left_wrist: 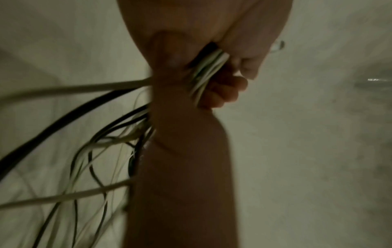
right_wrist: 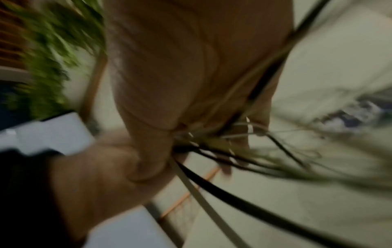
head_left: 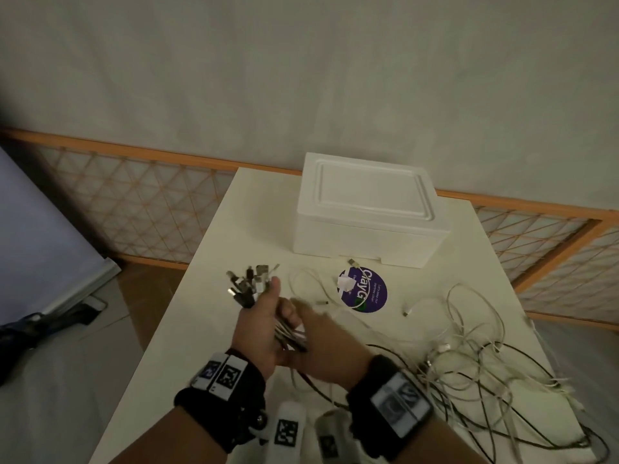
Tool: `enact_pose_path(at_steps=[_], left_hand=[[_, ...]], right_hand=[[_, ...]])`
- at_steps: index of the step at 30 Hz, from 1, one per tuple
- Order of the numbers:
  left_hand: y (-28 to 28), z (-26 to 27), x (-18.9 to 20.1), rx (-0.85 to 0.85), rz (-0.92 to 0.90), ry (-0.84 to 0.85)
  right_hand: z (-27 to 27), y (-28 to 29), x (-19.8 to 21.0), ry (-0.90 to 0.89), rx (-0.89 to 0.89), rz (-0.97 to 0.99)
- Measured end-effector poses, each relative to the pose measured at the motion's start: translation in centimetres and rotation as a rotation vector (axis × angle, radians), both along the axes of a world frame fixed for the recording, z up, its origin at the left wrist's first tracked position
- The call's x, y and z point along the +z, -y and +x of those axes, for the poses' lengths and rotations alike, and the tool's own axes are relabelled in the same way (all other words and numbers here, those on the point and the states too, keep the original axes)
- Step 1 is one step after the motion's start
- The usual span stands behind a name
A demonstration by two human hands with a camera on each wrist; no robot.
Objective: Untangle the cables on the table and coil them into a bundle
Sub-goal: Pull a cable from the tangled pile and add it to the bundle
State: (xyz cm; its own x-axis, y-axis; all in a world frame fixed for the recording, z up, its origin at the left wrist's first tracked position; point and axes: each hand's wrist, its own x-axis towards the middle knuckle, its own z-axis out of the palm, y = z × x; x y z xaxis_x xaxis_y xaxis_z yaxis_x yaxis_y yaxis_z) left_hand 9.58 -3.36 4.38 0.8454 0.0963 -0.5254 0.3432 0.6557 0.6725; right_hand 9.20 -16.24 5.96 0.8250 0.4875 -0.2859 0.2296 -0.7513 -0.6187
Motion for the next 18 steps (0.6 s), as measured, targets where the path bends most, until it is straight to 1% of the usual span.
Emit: enact_pose_path(at_steps=[1,2,4,6,7,8,9,10,11,12,13,15,16,17,18], left_hand=[[0.0,0.1,0.3,-0.004,0.019,0.006],[-0.5,0.3,0.2,0.041,-0.002,0.016],[-2.2,0.5,-0.4,0.178,-0.117,0.010],[-3.4,0.5,-1.5,0.254,-0.179,-0.042],[-3.6,0.4,-2.1,0.261,-0.180,-0.073],[-3.5,0.2,-2.6,0.247,-0.158,-0.099],[-3.1,0.1,-3.1,0.227,-0.123,-0.120],[-2.7,0.2,-3.4,0.211,-0.085,-0.131],[-2.2,0.3,-3.6,0.205,-0.056,-0.135],[-1.8,0.5,-3.7,0.206,-0.036,-0.135],[-1.6,0.9,-3.7,0.209,-0.026,-0.130],[-1.4,1.7,-3.6,0.198,-0.017,-0.109],[-1.3,2.2,-3.4,0.181,-0.006,-0.105],[-1.3,2.7,-3.3,0.161,0.008,-0.106],[-1.3,3.1,-3.2,0.141,0.022,-0.106]], right_hand=[[0.2,-0.6,-1.0,-0.076,0.008,-0.014],[0.6,-0.4,-1.7,-0.117,0.012,-0.050],[1.6,1.8,-2.9,-0.183,0.061,-0.151],[2.7,4.2,-3.7,-0.296,0.054,-0.147],[3.4,5.1,-4.2,-0.311,-0.002,-0.106],[4.3,5.8,-4.7,-0.294,-0.122,-0.038],[5.3,6.3,-5.3,-0.226,-0.272,0.030],[6.7,6.9,-5.9,-0.144,-0.440,0.049],[8.0,7.4,-6.1,-0.083,-0.570,0.020],[9.0,7.7,-6.4,-0.058,-0.647,-0.032],[9.8,8.0,-6.6,-0.064,-0.677,-0.071],[10.7,8.0,-7.3,-0.153,-0.629,-0.227],[10.8,8.0,-7.5,-0.175,-0.610,-0.262],[11.1,7.9,-7.6,-0.179,-0.563,-0.358],[11.4,8.1,-8.0,-0.169,-0.588,-0.366]])
